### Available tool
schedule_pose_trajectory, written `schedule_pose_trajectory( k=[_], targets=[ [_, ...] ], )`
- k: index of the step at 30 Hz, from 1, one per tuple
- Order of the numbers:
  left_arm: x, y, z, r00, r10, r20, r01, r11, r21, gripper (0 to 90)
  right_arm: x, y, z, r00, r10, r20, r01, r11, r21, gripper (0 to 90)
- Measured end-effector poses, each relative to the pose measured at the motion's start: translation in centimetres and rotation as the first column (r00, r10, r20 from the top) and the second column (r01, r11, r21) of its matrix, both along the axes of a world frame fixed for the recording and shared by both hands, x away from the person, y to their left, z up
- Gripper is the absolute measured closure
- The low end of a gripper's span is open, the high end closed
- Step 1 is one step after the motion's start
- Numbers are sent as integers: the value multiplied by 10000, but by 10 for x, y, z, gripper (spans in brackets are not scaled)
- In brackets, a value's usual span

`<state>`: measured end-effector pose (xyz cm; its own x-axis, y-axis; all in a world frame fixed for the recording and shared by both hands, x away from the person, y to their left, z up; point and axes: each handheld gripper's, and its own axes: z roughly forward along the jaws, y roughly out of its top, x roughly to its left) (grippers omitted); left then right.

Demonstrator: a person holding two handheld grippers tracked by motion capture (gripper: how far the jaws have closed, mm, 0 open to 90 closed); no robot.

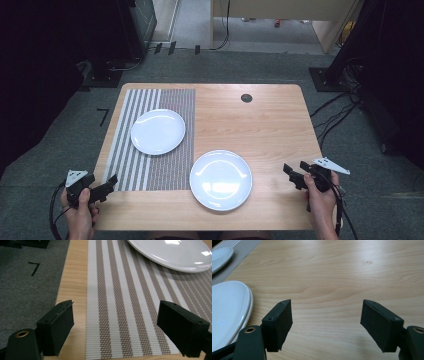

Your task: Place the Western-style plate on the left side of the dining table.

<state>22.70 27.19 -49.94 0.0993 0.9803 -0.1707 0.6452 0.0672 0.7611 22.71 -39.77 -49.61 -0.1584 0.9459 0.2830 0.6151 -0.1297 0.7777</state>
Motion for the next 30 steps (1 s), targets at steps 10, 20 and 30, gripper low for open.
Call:
schedule_pose_trajectory(
  k=[10,20,30],
  targets=[
    [-3,7,-6,9999,136,-58,-133,9990,424,141,-16,-28,-13,9992,-390,-121,386,9987,-319,246],
    [-7,4,-11,9999,-15,-123,24,9971,763,141,-31,-46,-24,9971,-701,-297,681,9956,-640,238],
    [-10,-8,-18,9993,-219,-288,264,9858,1658,140,-34,-28,-28,9976,-228,-658,71,9734,-2288,194]
  ],
)
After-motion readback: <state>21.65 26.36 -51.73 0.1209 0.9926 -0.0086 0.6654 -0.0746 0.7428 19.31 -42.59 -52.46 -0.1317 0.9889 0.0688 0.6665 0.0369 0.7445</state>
